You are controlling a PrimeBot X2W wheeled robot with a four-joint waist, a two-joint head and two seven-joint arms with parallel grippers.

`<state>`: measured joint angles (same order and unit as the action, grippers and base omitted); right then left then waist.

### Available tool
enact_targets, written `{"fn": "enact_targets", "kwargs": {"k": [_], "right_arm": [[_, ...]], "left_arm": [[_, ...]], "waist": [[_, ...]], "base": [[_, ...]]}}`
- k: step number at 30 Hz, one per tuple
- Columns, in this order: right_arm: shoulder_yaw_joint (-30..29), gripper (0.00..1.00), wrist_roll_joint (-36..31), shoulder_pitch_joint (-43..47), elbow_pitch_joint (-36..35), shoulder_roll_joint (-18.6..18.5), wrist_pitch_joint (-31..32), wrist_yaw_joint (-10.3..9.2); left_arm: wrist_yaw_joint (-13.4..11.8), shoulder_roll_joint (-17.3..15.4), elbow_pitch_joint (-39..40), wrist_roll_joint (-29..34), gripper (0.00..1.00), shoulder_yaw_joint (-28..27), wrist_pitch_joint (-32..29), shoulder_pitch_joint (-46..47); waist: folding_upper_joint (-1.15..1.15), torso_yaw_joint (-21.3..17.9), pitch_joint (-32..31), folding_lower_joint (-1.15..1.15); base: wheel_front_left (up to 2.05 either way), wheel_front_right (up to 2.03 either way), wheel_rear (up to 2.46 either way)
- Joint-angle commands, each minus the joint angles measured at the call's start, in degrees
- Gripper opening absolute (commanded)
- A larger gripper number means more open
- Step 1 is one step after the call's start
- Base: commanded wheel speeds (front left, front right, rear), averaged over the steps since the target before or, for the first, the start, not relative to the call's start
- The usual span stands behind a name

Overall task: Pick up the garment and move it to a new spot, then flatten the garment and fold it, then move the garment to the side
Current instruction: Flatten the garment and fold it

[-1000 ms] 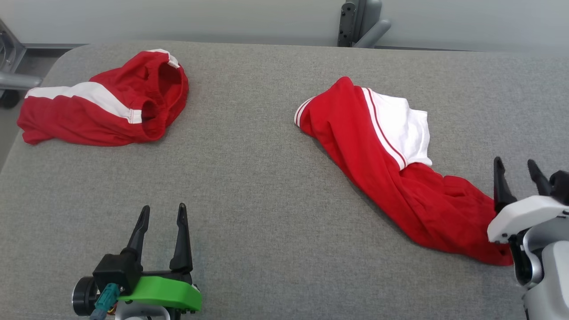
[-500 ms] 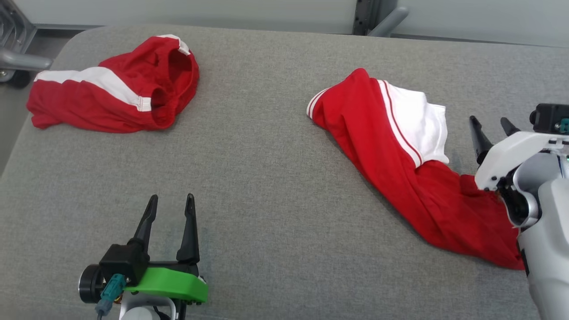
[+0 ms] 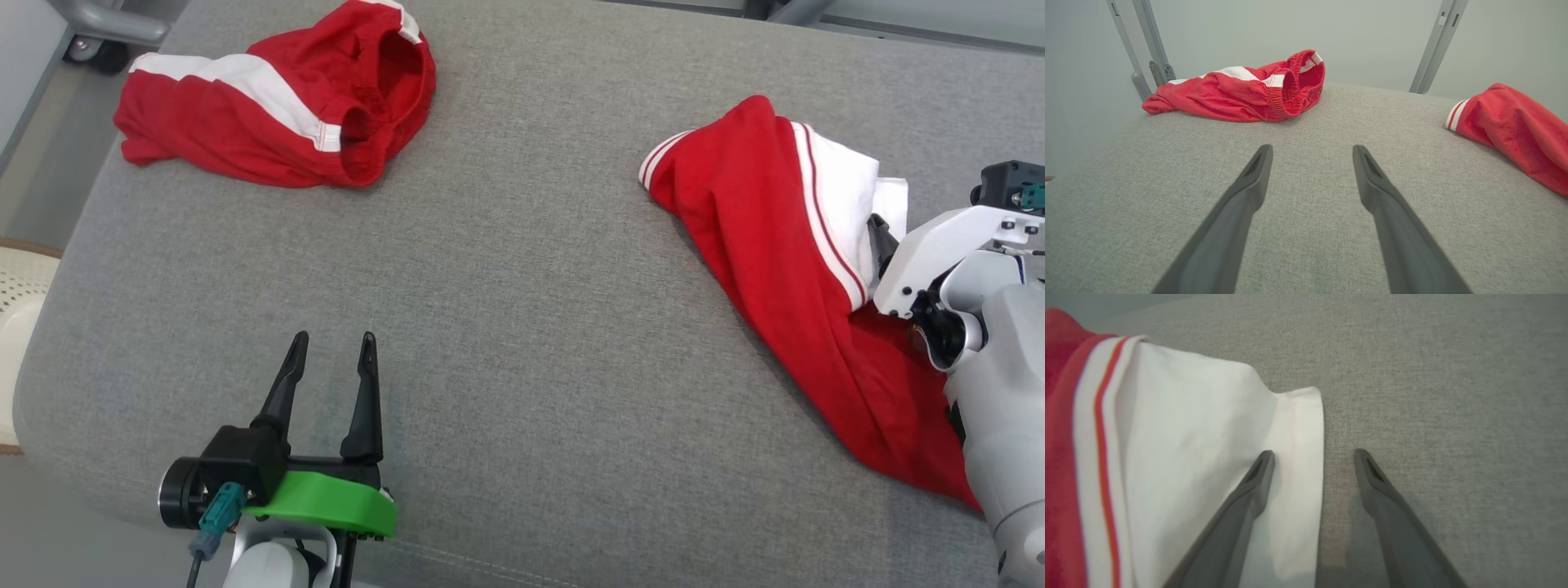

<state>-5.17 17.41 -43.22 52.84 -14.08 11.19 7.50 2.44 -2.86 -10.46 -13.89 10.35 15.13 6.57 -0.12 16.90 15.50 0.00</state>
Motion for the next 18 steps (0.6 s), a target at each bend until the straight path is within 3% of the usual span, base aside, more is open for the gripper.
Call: {"fn": "enact_targets", "kwargs": {"k": [1,3,4,5,8,14,18], "right_arm": [[-0.07,1.0,-0.38,-1.22,1.63,-0.01,-0.3,-0.02],[-0.02,1.0,-1.01,-1.98,4.54,0.04,-0.37,-0.01],[-0.01,0.84,-1.29,-2.31,5.67,0.08,-0.56,-0.01],[0.03,0.47,-1.56,-2.73,6.62,0.13,-0.95,-0.01],[1.14,0.0,-2.34,-3.76,8.83,0.18,-2.01,0.0],[2.45,0.0,-3.72,-6.4,10.94,-1.14,-5.93,-0.05],[4.07,0.0,-2.88,-8.34,10.09,0.22,-8.77,-0.04]], "left_arm": [[-0.19,-0.05,0.19,0.39,1.0,0.04,0.03,0.9],[-0.28,-0.05,0.32,0.45,1.0,0.27,0.03,0.98],[-0.32,-0.04,0.37,0.45,1.0,0.43,0.03,0.97],[-0.35,-0.05,0.42,0.43,1.0,0.5,0.03,0.93],[-0.58,-0.05,0.56,0.26,1.0,0.66,0.03,0.79],[-1.02,-0.05,0.46,0.05,1.0,0.38,0.03,0.1],[-0.92,-0.05,0.4,0.04,1.0,0.29,0.03,-0.41]], "waist": [[0.12,1.6,1.14,0.0],[0.12,1.99,1.2,0.0],[0.12,2.19,1.2,0.0],[0.12,2.34,1.19,0.0],[0.12,2.54,1.08,0.0],[0.12,1.95,0.11,0.0],[0.12,1.05,-1.01,0.0]], "base": [[0.0,0.0,0.0],[0.0,0.0,0.0],[0.0,0.0,0.0],[0.0,0.0,0.0],[0.0,0.0,0.0],[0.0,0.0,0.0],[0.0,0.0,0.0]]}}
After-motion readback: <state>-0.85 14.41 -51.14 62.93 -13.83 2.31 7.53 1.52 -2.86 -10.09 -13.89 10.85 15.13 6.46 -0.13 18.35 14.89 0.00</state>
